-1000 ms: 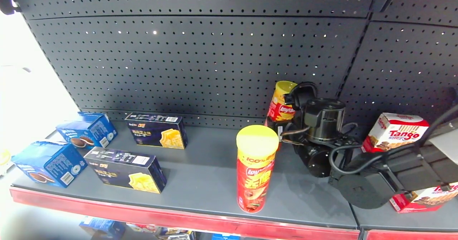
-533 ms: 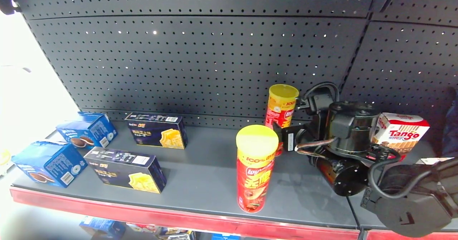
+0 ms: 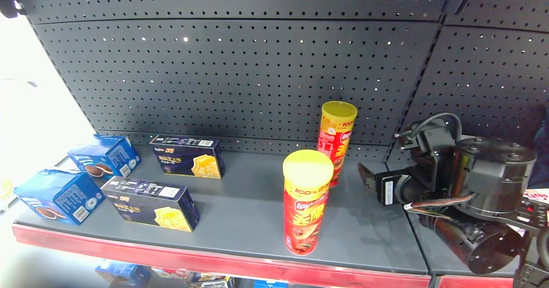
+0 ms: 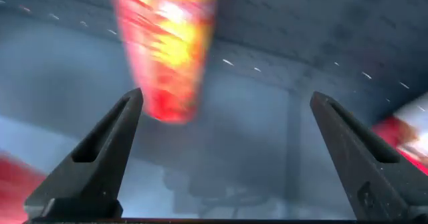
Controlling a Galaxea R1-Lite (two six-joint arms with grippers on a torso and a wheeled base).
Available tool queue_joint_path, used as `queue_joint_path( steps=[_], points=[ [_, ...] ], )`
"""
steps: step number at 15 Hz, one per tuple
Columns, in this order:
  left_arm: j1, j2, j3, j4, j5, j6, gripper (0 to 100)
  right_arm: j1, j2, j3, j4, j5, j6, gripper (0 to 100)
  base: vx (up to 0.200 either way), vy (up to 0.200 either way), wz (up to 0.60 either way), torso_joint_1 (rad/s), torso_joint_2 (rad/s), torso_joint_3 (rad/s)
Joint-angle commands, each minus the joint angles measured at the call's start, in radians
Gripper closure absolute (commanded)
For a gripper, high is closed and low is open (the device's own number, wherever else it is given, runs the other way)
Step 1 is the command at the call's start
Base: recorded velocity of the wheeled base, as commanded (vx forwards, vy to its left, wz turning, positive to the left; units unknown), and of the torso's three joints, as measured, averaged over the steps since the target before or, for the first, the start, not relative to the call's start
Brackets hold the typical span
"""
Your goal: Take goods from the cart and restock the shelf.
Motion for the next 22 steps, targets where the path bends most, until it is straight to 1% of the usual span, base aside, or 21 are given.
queue_joint_path(
  steps=[1, 2, 4, 5, 7, 9, 15, 18, 22],
  points=[
    [0.0, 0.0, 0.0, 0.001, 0.0, 0.0, 0, -0.093, 0.03, 0.011, 0.002, -0.015, 0.003, 0, 0.0, 0.0, 0.0, 0.0, 0.0, 0.0],
    [0.0, 0.0, 0.0, 0.0, 0.0, 0.0, 0, -0.122, 0.067, -0.02, 0.0, -0.015, 0.006, 0, 0.0, 0.0, 0.0, 0.0, 0.0, 0.0],
    [0.0, 0.0, 0.0, 0.0, 0.0, 0.0, 0, -0.15, 0.143, -0.107, -0.003, -0.015, 0.014, 0, 0.0, 0.0, 0.0, 0.0, 0.0, 0.0],
    [0.0, 0.0, 0.0, 0.001, 0.0, 0.0, 0, -0.153, 0.163, -0.127, -0.003, -0.014, 0.015, 0, 0.0, 0.0, 0.0, 0.0, 0.0, 0.0],
    [0.0, 0.0, 0.0, 0.001, 0.0, 0.0, 0, -0.165, 0.266, -0.23, -0.009, -0.007, 0.041, 0, 0.0, 0.0, 0.0, 0.0, 0.0, 0.0],
    [0.0, 0.0, 0.0, 0.0, 0.0, 0.0, 0, -0.161, 0.294, -0.262, -0.009, -0.003, 0.058, 0, 0.0, 0.0, 0.0, 0.0, 0.0, 0.0],
    [0.0, 0.0, 0.0, 0.0, 0.0, 0.0, 0, -0.139, 0.294, -0.256, -0.012, 0.002, 0.061, 0, 0.0, 0.0, 0.0, 0.0, 0.0, 0.0],
    [0.0, 0.0, 0.0, 0.0, 0.0, 0.0, 0, -0.086, 0.288, -0.256, -0.018, 0.0, 0.061, 0, 0.0, 0.0, 0.0, 0.0, 0.0, 0.0],
    [0.0, 0.0, 0.0, 0.001, 0.0, 0.0, 0, -0.066, 0.282, -0.253, -0.033, 0.002, 0.061, 0, 0.0, 0.0, 0.0, 0.0, 0.0, 0.0]
  ],
)
